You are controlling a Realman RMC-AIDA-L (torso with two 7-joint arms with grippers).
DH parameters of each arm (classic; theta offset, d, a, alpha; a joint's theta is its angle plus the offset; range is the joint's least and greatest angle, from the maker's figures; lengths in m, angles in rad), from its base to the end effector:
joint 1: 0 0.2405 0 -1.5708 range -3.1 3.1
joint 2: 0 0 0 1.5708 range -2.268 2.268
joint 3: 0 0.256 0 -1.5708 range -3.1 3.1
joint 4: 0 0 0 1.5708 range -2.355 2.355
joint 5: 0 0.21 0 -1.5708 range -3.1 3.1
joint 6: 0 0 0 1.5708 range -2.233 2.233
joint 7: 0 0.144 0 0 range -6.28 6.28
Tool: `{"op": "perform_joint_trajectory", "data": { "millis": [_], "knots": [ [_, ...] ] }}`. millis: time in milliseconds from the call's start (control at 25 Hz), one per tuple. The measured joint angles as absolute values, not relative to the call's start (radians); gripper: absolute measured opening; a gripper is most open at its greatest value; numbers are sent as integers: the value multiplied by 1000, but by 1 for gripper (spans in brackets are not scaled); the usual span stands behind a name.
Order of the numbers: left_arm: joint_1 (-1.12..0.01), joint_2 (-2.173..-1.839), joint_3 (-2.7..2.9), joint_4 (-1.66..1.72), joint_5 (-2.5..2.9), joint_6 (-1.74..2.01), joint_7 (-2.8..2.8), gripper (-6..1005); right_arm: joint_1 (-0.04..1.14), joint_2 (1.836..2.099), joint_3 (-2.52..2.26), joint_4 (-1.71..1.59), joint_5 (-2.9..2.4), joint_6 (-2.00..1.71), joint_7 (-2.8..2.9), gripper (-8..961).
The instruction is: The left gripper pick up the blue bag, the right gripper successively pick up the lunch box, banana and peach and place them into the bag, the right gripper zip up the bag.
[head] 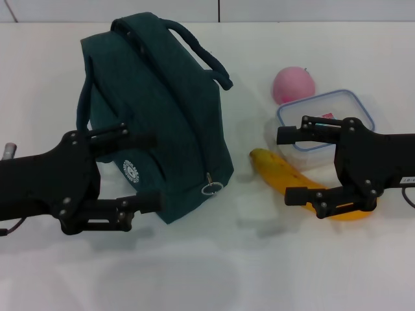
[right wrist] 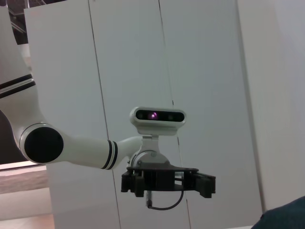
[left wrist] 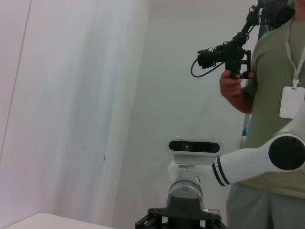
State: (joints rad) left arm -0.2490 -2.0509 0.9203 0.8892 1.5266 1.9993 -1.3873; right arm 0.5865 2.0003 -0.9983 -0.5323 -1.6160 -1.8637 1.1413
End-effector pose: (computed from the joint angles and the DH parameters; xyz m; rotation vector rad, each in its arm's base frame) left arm -0.2404 0.2416 0.0529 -2.7966 -0.3159 -1.2574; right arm 0.2025 0.3050 0.0064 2.8829 -0.0696 -1.1450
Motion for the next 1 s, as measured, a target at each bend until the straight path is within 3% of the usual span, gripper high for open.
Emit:
{"op": "perform_joint_trajectory", "data": {
  "millis": [680,880,1000],
  "knots": [
    [-325,-2037,740,741,1536,1972,-1441,865,590,1992,-996,-546,-1617,-1874,1157,874],
    [-367,-2015,607,728,1538,1896,-1587,863,571,1994,-990,-546,-1611,-1875,1156,874],
    [-403,-1984,587,735,1537,1832,-1666,861,559,1997,-987,-542,-1605,-1884,1156,873]
  ]
}}
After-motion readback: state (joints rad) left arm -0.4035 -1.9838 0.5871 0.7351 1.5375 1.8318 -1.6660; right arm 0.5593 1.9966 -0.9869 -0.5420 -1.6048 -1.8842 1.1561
